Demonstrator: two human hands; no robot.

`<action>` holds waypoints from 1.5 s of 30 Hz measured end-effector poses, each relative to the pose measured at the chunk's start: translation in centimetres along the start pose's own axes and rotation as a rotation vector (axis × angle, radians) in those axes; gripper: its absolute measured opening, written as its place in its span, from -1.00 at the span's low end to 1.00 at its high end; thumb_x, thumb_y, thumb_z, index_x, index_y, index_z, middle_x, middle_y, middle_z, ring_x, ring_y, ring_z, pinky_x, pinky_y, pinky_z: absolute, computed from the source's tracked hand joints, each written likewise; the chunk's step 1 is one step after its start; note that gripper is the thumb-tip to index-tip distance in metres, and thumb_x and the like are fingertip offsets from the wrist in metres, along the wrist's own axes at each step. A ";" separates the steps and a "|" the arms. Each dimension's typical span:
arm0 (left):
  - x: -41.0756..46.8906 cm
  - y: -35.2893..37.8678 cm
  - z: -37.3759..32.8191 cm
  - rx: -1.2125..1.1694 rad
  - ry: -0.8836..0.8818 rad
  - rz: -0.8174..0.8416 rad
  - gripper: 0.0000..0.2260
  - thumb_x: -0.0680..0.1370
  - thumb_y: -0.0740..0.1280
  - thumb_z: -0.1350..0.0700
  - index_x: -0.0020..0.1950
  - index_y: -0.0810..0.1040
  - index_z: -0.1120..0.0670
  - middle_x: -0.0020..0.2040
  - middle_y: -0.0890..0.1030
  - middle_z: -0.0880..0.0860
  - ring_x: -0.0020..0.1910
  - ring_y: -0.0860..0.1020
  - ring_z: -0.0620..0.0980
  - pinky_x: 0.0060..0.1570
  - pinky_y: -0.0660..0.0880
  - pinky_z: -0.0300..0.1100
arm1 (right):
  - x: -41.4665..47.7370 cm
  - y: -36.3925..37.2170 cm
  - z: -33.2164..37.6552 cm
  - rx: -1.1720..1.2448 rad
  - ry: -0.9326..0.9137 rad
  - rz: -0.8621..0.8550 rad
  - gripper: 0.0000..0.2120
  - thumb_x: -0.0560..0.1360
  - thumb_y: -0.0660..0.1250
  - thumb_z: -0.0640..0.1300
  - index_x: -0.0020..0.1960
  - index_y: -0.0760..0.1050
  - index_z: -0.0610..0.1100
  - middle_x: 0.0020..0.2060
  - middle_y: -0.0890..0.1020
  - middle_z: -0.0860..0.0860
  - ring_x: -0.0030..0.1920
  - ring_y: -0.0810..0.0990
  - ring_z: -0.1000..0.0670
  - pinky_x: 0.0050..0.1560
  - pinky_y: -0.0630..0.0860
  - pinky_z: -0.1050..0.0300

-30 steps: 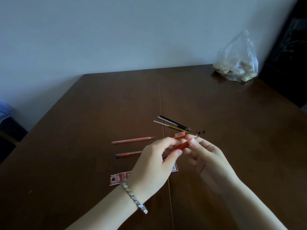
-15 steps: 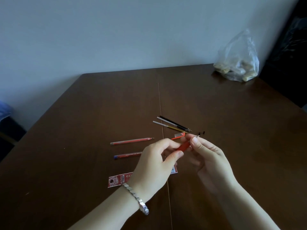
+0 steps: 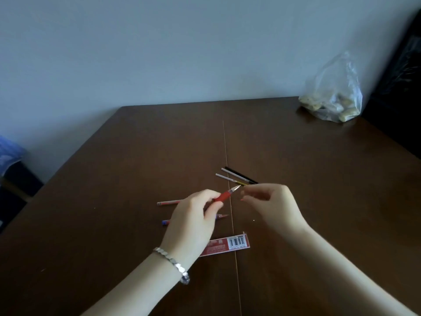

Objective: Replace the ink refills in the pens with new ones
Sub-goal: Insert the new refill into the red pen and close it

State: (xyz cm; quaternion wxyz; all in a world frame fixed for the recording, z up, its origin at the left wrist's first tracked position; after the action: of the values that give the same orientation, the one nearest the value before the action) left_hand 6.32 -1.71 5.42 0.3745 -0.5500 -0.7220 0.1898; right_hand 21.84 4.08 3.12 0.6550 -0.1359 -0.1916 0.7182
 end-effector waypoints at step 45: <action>-3.2 -0.8 -2.0 -0.308 -0.052 0.408 -0.89 0.48 0.29 0.08 -0.10 0.60 -0.10 -0.32 0.61 -0.26 -0.26 0.55 -0.26 -0.29 0.44 -0.46 | -5.3 -3.6 1.5 0.293 -0.248 0.125 -0.85 0.17 0.45 -0.10 -0.26 0.66 0.06 -0.25 0.71 0.18 -0.29 0.66 0.17 -0.29 0.51 0.43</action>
State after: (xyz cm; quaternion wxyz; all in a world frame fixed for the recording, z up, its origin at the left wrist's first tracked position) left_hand 7.65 -5.26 6.21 0.2215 -0.7298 -0.6258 0.1634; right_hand 24.97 -1.08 5.79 0.5934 0.0388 -0.1555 0.7888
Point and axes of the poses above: each hand's wrist, its own x-axis towards the middle knuckle, its own y-axis out of the palm, z = x × y, the point moved 3 cm from there along x, towards the middle knuckle
